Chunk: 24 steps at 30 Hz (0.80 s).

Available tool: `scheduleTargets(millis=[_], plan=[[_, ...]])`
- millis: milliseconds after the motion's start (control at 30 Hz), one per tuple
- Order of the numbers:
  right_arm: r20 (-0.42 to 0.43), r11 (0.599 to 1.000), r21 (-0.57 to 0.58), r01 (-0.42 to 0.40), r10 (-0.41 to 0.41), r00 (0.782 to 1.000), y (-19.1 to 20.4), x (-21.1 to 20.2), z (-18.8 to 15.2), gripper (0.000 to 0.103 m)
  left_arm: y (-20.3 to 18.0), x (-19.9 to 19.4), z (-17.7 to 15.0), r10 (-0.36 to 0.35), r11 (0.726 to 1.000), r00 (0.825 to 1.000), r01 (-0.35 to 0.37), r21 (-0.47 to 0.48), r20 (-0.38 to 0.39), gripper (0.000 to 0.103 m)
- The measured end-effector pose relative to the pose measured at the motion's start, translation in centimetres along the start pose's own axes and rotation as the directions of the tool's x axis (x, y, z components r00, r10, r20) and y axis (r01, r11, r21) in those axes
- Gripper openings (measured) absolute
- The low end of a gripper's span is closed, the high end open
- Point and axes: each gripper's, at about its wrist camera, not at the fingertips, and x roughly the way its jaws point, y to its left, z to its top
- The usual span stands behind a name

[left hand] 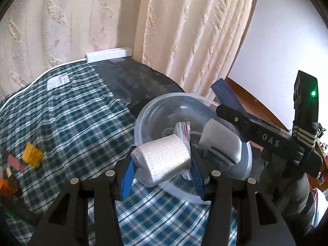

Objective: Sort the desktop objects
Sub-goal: 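Carry the tape roll and glove box into the clear bowl and release both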

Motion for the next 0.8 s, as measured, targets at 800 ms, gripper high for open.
scheduleTargets(millis=[800], plan=[[0.004,0.996,0.055,0.072,-0.073,0.997,-1.2,0.1,-0.1,0.081,0.2,3.0,1.6,-0.115,0.991,0.993,0.116,-0.070,0.016,0.080]])
